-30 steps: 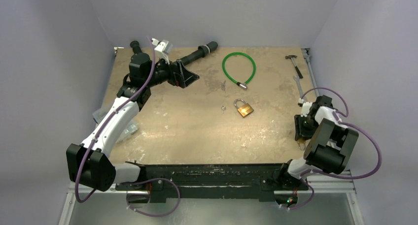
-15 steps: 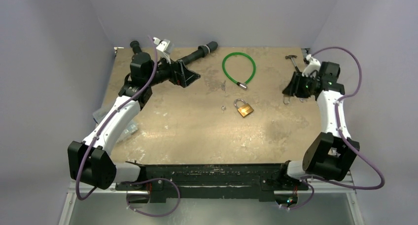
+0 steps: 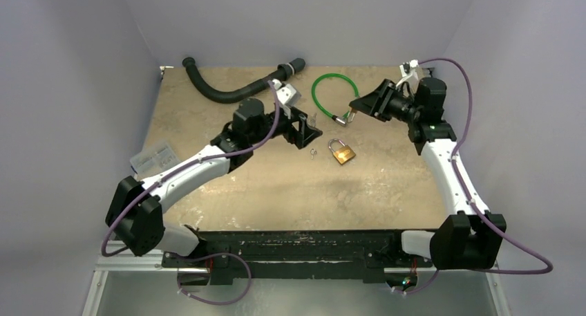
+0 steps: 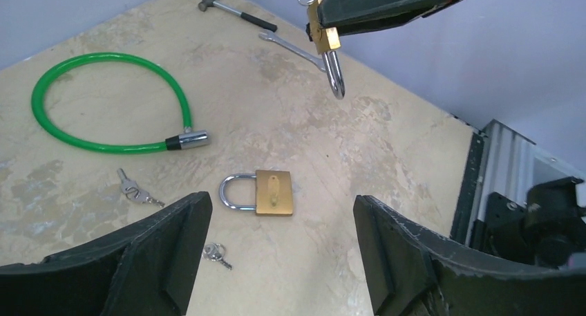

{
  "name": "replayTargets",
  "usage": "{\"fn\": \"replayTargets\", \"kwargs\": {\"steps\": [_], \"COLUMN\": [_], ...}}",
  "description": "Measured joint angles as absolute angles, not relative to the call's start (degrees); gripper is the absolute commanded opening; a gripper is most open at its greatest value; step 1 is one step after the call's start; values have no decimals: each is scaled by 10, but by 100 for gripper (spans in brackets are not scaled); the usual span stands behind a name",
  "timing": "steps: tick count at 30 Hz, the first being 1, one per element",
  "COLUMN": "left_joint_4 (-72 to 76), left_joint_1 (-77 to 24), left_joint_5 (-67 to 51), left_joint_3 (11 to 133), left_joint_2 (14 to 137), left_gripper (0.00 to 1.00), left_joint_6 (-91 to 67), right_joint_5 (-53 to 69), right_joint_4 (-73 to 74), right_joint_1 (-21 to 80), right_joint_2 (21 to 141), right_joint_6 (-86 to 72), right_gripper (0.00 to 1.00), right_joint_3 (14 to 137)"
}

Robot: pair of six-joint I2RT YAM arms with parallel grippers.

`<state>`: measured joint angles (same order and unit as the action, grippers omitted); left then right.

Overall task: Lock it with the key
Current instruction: Lock the lock.

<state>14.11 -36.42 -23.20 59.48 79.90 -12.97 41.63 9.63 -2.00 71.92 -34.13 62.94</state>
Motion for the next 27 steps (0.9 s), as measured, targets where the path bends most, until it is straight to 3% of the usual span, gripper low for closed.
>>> {"fn": "replayTargets", "kwargs": {"steps": [9,23,27], "left_joint_4": [199,249,257], "left_joint_1": [-459,-464,-467], "left_joint_5": [-103,-82,-87], "left_joint_3": [598,634,648], "left_joint_2": [872,921,927], "left_gripper": [73,69,57], "left_joint_6": [-139,-191,-202], "right_joint_5": [396,396,396], "right_joint_4": [60,25,15], "right_joint_1": [26,42,48], "right_joint_2": [728,736,736], "right_joint_6": [-438,-476,-480], "right_gripper": [14,16,16], "right_joint_3": [629,618,615]}}
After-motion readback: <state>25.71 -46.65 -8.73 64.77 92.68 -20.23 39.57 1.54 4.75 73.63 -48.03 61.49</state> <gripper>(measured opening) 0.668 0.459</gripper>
